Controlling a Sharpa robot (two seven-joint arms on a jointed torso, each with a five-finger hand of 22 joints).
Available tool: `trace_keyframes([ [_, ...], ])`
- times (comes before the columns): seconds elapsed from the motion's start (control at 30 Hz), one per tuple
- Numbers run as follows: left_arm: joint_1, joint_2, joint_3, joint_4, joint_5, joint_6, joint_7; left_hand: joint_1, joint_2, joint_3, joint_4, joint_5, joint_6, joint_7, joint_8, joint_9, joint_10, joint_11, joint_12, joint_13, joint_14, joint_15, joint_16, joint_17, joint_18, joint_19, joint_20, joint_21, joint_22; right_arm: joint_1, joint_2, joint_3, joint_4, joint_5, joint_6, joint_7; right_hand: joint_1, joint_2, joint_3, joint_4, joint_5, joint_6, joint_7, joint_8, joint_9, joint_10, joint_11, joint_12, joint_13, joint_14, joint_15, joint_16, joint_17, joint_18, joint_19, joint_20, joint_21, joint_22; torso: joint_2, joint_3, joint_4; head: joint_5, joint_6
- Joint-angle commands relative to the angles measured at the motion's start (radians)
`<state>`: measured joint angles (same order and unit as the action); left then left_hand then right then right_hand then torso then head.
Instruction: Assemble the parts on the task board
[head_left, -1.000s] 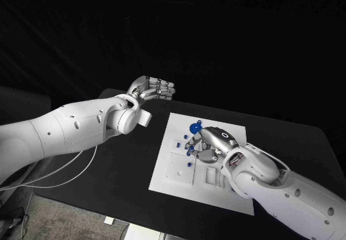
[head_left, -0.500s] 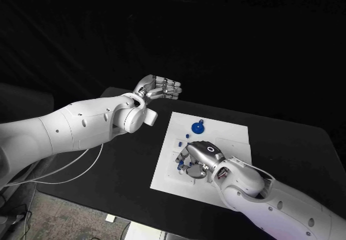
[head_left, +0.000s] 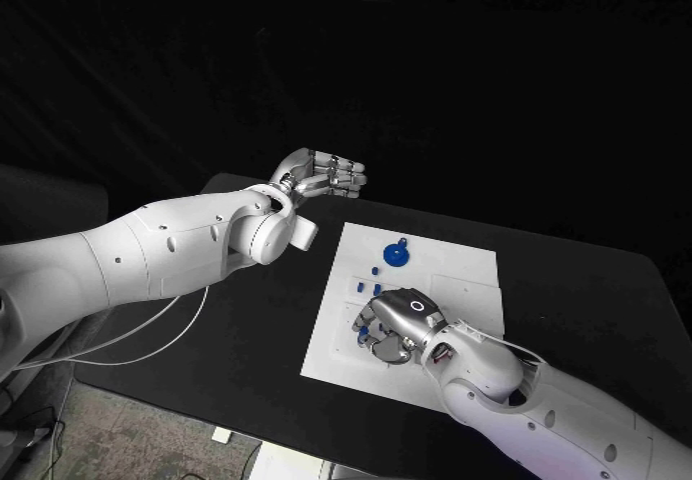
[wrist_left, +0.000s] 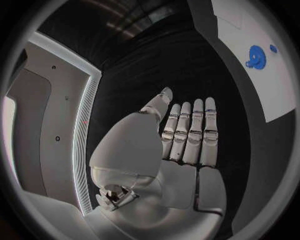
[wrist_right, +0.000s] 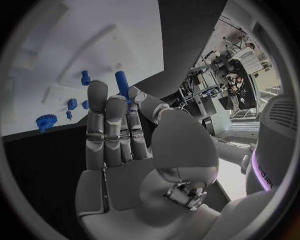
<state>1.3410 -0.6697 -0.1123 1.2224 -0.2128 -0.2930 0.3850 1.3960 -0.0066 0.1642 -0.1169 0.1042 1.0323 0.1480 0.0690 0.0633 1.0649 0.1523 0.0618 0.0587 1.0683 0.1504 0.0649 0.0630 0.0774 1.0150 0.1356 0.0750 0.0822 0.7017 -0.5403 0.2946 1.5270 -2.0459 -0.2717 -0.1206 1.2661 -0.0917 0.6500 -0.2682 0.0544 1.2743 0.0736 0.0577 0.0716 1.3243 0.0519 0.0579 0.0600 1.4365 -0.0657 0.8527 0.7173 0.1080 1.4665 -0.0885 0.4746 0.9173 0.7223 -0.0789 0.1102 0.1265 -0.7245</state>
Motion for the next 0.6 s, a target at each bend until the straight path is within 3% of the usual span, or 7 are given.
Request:
trace_keyframes([
  [0.03, 0.001, 0.002, 0.001, 0.001, -0.002, 0.015, 0.006, 0.002, 0.004, -0.004, -0.001, 0.005, -0.006, 0.001, -0.002, -0.001, -0.007, -0.002, 0.000, -0.001, -0.010, 0.001, -0.005, -0.001, 0.011, 0.006, -0.001, 0.005, -0.001, -0.002, 0.002, -0.001, -0.004, -0.039, 0.001, 0.009, -0.001, 0.009, 0.000, -0.003, 0.003, 0.000, 0.002, 0.006, 0.001, 0.060, -0.034, 0.004, 0.005, 0.001, -0.004, -0.005, 0.002, 0.024, 0.035, -0.004, -0.005, 0.001, 0.000, -0.0009, -0.0006, 0.002, -0.001],
  [0.6, 0.001, 0.004, 0.001, -0.002, -0.002, 0.017, 0.005, 0.000, 0.005, -0.005, -0.001, 0.005, -0.008, 0.001, -0.002, -0.001, -0.007, -0.002, 0.000, -0.001, -0.010, 0.001, -0.005, -0.001, 0.011, 0.006, 0.000, 0.005, -0.002, -0.004, 0.006, -0.010, -0.020, -0.049, 0.004, 0.011, -0.004, 0.009, 0.002, -0.006, 0.005, 0.000, 0.001, 0.006, 0.001, 0.060, -0.034, 0.004, 0.005, 0.001, -0.004, -0.006, 0.002, 0.024, 0.035, -0.004, -0.006, 0.003, 0.000, -0.0020, -0.0001, 0.007, -0.002],
])
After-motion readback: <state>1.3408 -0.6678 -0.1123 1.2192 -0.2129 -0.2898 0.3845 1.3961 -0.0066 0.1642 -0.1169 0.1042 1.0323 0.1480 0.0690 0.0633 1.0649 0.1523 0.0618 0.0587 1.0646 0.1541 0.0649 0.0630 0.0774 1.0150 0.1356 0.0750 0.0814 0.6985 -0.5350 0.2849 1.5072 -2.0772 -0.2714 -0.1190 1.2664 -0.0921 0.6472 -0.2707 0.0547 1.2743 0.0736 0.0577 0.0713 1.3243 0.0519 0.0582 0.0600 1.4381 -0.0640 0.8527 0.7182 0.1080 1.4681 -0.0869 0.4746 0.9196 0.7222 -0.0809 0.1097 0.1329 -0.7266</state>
